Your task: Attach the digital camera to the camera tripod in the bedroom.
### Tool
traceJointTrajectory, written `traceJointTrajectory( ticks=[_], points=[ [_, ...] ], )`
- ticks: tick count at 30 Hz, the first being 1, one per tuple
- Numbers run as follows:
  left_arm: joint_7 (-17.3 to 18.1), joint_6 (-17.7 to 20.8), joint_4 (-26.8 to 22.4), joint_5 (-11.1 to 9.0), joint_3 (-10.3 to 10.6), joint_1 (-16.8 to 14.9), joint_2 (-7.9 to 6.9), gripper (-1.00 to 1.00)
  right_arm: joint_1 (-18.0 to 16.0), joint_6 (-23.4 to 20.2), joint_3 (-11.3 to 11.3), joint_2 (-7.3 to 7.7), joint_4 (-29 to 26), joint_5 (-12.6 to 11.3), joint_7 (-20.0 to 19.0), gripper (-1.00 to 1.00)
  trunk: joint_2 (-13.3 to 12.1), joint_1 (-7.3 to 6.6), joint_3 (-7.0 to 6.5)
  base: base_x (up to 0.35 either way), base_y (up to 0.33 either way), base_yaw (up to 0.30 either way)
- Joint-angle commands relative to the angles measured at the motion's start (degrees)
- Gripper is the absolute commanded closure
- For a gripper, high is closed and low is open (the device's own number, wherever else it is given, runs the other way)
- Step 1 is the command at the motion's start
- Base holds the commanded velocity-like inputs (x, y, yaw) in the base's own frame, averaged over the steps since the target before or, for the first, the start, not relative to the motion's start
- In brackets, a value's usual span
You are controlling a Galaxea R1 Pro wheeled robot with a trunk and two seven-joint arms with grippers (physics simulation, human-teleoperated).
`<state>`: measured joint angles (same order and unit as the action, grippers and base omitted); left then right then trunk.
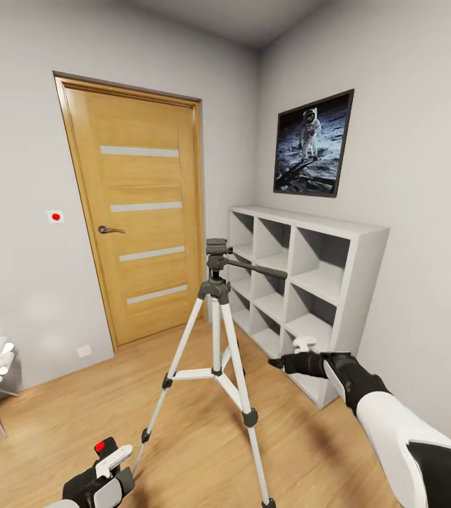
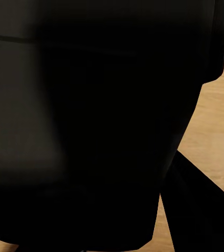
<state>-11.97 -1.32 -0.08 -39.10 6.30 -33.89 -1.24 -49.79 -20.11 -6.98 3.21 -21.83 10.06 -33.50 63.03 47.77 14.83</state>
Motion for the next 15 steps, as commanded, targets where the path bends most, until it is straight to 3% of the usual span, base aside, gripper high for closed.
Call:
traceJointTrajectory(
  ticks=[1,6,9,10,15],
  points=[
    [-0.08,-0.09,-0.01,-0.45,0.56,-0.04,0.01,1.00,-0.04,1.78,-0.49,-0.01,1.02,1.19,-0.65,-1.00,0.05,0.00,0.07,0.000,0.000,0.000],
    [-0.07,-0.09,-0.01,-0.45,0.60,-0.04,0.01,1.00,-0.04,4.95,-0.49,0.13,3.28,2.21,-1.82,-1.00,0.05,0.00,0.07,0.000,0.000,0.000],
    [-0.07,-0.09,-0.01,-0.45,0.59,-0.04,0.01,1.00,-0.04,5.73,-0.49,0.20,3.99,2.58,-5.05,-1.00,0.05,0.00,0.07,0.000,0.000,0.000],
    [-0.07,-0.09,-0.01,-0.45,0.60,-0.04,0.04,1.00,-0.04,5.97,-0.49,0.25,4.27,2.85,-8.24,-1.00,0.05,0.00,0.07,0.000,0.000,0.000],
    [-0.07,-0.09,-0.01,-0.45,0.57,-0.04,0.08,1.00,-0.04,6.11,-0.49,0.19,4.46,4.05,-10.71,-1.00,0.05,0.00,0.07,0.000,0.000,0.000]
  ],
)
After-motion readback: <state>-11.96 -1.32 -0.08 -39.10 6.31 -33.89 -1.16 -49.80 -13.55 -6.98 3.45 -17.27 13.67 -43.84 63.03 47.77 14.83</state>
